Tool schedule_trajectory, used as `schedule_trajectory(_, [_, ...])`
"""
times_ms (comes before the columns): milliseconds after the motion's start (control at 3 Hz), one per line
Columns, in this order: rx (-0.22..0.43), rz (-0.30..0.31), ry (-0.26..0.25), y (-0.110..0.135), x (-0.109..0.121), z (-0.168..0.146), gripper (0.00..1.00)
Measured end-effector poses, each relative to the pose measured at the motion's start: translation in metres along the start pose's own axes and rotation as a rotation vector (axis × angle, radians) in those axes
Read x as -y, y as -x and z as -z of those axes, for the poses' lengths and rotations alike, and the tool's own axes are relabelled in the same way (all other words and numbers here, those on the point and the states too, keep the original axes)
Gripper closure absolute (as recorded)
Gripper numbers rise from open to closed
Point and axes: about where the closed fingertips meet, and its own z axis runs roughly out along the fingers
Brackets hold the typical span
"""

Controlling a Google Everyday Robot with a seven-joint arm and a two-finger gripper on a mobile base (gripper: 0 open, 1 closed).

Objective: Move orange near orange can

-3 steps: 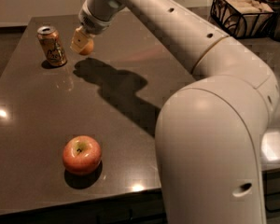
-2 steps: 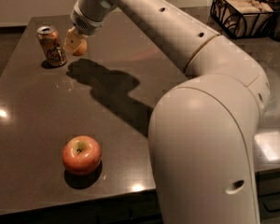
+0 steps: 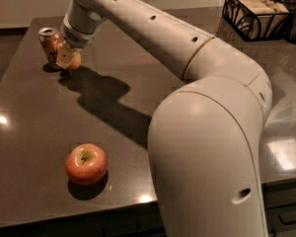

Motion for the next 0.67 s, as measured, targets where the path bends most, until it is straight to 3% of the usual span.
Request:
schedule_trajectory(333, [-0.013,-0.003,-0.006,-0.007,0.002,-0.006,0.84])
schedule_trajectory(667, [-0.027,-0.009,-0.009,-0.018,0.005,-0.011,0.60])
